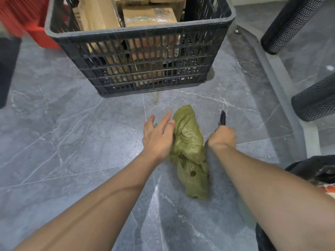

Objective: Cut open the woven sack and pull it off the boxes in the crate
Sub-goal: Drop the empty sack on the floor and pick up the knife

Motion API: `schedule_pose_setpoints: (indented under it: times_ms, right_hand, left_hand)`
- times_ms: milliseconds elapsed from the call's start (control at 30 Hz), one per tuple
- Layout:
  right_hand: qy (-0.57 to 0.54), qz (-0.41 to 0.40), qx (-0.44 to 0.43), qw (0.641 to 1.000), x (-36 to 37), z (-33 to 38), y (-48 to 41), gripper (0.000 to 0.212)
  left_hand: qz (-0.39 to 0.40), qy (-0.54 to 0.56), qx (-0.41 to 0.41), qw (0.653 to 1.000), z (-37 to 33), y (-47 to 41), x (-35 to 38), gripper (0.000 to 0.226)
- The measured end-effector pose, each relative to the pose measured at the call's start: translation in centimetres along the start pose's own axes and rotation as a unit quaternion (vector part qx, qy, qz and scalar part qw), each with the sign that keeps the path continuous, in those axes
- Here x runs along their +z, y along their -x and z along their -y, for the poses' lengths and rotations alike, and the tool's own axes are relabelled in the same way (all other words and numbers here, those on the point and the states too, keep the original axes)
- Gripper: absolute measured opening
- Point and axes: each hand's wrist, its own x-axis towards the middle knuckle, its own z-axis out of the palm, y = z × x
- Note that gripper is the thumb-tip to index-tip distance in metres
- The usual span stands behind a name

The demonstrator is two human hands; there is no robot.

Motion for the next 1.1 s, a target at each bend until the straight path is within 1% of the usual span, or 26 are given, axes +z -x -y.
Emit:
schedule_pose_setpoints:
  times_ms: [67, 133, 233, 300, 367, 500, 533, 600, 633, 667, 767, 867, 1000, 1100]
  right_hand:
    - [-0.015, -0.021, 0.025, 0.999, 0.4, -0.4, -0.5, 0.033]
    - [-0.051, -0.016, 0.048, 0.997, 0.3, -0.7, -0.7, 0.044]
    - [-0.123, 0.022, 0.117, 0.985, 0.1, -0.8, -1.1, 0.068]
    - [-0.151, 0.051, 0.163, 0.974, -0.2, -0.8, -1.0, 0.074]
    - [-0.17, 0.051, 0.169, 0.969, -0.8, -0.5, -0.5, 0.068]
    - [-0.257, 0.005, 0.137, 0.957, -3.6, 1.1, 0.8, 0.06]
    - [-0.292, 0.003, 0.119, 0.949, -4.6, 1.8, 1.4, 0.053]
    - [-0.372, 0.021, 0.084, 0.924, -7.0, 3.0, 3.1, 0.033]
    - [-0.405, 0.037, 0.069, 0.911, -8.3, 3.5, 4.1, 0.026]
    - [-0.426, 0.048, 0.055, 0.902, -9.8, 4.1, 5.2, 0.023]
    - [-0.441, 0.055, 0.022, 0.896, -14.4, 5.9, 8.7, 0.024]
    - [-0.451, 0.054, 0.02, 0.891, -19.0, 7.6, 12.0, 0.022]
    - [-0.495, 0.07, 0.012, 0.866, -25.8, 9.7, 16.2, 0.014]
    - [-0.514, 0.094, 0.0, 0.853, -31.4, 11.1, 19.8, 0.014]
  left_hand:
    - [0.001, -0.003, -0.002, 1.0, 0.3, 0.1, 0.1, 0.054]
    - [-0.003, -0.005, -0.004, 1.0, 0.3, 0.3, 0.0, 0.057]
    - [-0.011, -0.012, -0.005, 1.0, 0.0, 0.5, -0.1, 0.051]
    - [-0.014, -0.01, -0.004, 1.0, -0.5, 0.7, -0.2, 0.049]
    - [-0.016, -0.005, -0.005, 1.0, -1.0, 1.0, -0.3, 0.049]
    - [-0.018, 0.003, 0.002, 1.0, -3.1, 2.1, -1.3, 0.05]
    - [-0.019, 0.011, 0.006, 1.0, -4.1, 2.5, -1.8, 0.05]
    - [-0.019, 0.024, 0.011, 0.999, -6.3, 3.4, -3.0, 0.05]
    - [-0.018, 0.028, 0.014, 0.999, -7.6, 4.1, -3.8, 0.051]
    - [-0.017, 0.028, 0.017, 0.999, -9.0, 4.8, -4.6, 0.051]
    - [-0.016, 0.03, 0.031, 0.999, -13.3, 7.1, -7.1, 0.053]
    - [-0.016, 0.043, 0.044, 0.998, -17.5, 9.9, -10.0, 0.054]
    - [-0.022, 0.05, 0.048, 0.997, -23.2, 13.8, -14.1, 0.056]
    - [-0.033, 0.055, 0.034, 0.997, -27.8, 17.2, -17.3, 0.052]
